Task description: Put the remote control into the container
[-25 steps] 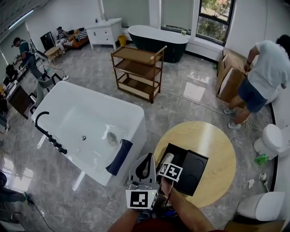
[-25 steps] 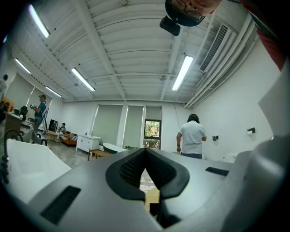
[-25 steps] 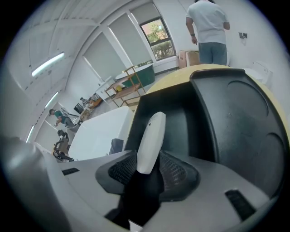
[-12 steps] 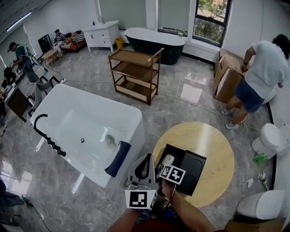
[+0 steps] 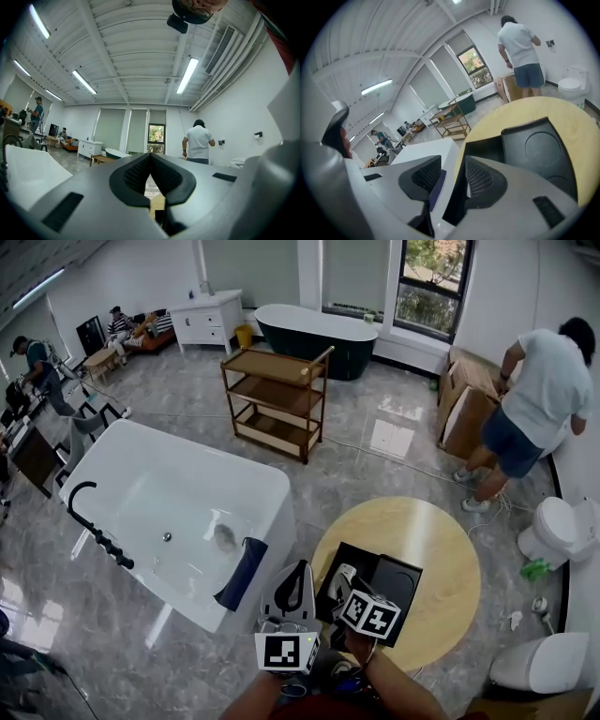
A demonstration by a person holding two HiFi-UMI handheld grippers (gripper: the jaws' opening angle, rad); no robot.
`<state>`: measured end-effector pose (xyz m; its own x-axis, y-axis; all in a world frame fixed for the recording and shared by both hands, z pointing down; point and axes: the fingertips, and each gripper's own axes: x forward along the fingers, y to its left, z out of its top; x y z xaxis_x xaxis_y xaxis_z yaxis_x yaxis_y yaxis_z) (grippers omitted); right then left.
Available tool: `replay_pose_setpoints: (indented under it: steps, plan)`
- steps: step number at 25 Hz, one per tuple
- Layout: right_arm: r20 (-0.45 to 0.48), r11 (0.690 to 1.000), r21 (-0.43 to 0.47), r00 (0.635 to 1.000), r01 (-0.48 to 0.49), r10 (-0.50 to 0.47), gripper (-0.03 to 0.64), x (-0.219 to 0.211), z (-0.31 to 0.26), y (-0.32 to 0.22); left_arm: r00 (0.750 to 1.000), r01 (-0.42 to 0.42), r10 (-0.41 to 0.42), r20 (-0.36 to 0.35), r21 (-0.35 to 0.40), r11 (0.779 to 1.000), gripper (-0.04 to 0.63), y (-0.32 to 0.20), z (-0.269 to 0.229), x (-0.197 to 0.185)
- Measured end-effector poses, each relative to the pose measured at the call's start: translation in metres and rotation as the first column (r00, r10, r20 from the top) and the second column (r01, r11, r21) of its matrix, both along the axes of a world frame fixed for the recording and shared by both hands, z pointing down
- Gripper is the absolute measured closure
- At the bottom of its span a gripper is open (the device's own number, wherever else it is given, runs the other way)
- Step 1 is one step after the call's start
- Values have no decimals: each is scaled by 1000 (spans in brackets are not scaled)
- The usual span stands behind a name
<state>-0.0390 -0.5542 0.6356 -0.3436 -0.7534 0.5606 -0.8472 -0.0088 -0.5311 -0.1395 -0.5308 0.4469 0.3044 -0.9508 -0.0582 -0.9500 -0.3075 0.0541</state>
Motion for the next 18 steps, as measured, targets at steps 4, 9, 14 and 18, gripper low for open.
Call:
replay_pose_setpoints:
  steps: [4, 9, 14, 18]
  plan:
    - [-88, 980, 193, 996, 43, -27, 460, 5, -47, -1, 1000, -4, 4, 1, 0, 1000, 580, -1, -2, 1]
    - [-231, 897, 429, 973, 105, -3, 460, 23, -110, 6, 1000, -15, 15, 4, 5, 1000, 581, -3, -3, 8]
    - [-345, 801, 576, 937, 161, 60, 460, 38, -158, 20, 1000, -21, 21, 8, 14, 1000, 580, -4, -6, 10]
    - [-388, 746, 637, 917, 192, 95, 460, 48, -184, 31, 1000, -30, 30, 5, 20, 999, 580, -6, -8, 14]
